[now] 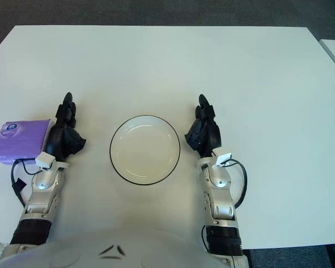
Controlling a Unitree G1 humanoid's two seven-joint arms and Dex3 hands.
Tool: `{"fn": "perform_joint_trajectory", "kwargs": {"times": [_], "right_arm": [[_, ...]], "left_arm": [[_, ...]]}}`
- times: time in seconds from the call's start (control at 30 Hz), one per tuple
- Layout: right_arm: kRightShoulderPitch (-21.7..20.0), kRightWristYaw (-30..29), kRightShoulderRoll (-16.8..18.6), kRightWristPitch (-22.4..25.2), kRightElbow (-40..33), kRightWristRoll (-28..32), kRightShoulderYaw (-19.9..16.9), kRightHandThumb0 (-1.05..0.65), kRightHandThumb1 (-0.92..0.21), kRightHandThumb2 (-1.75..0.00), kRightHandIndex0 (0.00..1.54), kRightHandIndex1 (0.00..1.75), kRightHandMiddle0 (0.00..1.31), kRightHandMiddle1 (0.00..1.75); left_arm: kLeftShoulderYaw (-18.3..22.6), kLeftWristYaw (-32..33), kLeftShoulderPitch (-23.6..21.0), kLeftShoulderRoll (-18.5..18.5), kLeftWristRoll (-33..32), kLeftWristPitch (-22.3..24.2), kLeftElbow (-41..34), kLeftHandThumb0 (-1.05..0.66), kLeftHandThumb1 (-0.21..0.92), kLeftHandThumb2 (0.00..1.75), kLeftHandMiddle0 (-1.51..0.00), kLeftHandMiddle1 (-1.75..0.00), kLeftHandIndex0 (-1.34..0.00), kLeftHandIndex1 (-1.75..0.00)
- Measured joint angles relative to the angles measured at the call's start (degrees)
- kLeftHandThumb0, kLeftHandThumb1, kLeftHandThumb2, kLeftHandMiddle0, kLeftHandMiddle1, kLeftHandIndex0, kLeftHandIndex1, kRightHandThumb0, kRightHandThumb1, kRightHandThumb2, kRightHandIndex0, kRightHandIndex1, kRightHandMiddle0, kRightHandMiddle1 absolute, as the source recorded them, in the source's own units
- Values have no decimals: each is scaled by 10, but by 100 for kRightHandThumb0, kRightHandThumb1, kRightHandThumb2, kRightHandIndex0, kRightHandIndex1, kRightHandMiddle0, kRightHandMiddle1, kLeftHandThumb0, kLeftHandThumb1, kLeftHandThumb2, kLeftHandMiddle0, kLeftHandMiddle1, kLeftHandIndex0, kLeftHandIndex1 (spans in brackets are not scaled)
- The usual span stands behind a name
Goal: Put the tissue paper into the plate.
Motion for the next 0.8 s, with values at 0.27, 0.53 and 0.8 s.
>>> {"fn": "perform_joint_trajectory", "kwargs": {"times": [0.27, 0.53, 0.8], "right_arm": [[-10, -3, 6, -6, 6, -5, 3, -84, -92, -109, 9, 3, 0, 16], [-26, -8, 10, -11, 28, -13, 7, -85, -92, -110, 9, 3, 0, 15], [-35, -4, 15, -35, 49, -14, 12, -86, -92, -112, 8, 2, 0, 14]], "left_arm": [[-21, -49, 50, 30, 26, 5, -103, -104, 92, 119, 0, 0, 0, 0], [-22, -113, -8, 108, 42, -9, -156, -89, 92, 106, 0, 0, 0, 0], [-32, -129, -62, 148, 93, -61, -118, -84, 92, 99, 0, 0, 0, 0]]}}
